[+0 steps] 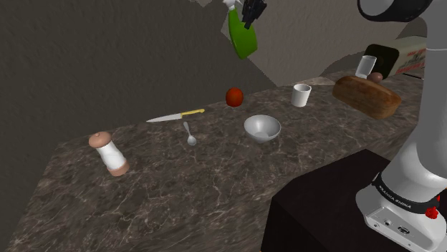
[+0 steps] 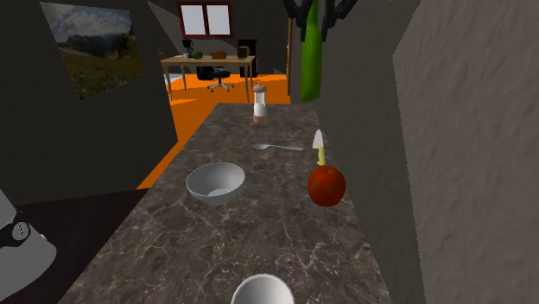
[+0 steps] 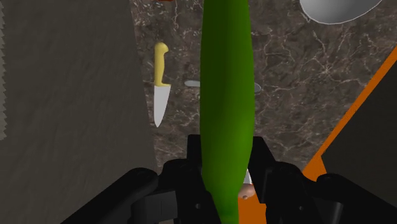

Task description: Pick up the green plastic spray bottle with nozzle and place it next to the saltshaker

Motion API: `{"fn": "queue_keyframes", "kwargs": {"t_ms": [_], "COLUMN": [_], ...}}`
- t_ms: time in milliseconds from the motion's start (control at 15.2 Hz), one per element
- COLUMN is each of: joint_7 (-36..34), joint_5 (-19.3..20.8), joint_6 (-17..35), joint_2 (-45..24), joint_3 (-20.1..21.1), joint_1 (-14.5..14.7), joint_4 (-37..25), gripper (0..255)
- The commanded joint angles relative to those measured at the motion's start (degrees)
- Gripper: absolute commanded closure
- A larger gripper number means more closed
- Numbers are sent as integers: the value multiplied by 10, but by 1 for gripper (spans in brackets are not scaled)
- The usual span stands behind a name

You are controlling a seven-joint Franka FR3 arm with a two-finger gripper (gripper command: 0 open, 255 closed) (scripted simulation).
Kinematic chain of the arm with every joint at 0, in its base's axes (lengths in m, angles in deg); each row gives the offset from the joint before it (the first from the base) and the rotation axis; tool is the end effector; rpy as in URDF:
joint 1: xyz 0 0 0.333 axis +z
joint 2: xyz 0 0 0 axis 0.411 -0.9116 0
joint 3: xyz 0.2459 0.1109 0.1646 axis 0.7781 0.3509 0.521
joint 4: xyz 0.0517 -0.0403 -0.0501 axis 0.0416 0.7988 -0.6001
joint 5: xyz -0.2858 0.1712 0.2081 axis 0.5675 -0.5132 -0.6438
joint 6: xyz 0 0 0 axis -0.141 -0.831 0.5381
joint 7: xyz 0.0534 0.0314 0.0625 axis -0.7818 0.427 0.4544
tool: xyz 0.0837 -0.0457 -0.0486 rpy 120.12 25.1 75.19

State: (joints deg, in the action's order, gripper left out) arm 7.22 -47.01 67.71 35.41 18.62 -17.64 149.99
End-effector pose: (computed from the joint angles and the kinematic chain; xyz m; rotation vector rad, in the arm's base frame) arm 0.6586 -0.0784 0.6140 -2.1992 -1.6681 -0.5797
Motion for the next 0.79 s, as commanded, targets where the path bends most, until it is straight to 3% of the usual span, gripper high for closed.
{"fn": "queue_keyframes", "kwargs": {"t_ms": [0,330,726], "joint_7": [-9,-49,-105], "joint_5": [-5,22,44], "joint_6": [-17,50,118], "joint_2": [-9,39,67], "joint_3": [1,13,34], "joint_1": [-7,65,134], "joint_4": [-28,54,109], "gripper": [255,255,255]}}
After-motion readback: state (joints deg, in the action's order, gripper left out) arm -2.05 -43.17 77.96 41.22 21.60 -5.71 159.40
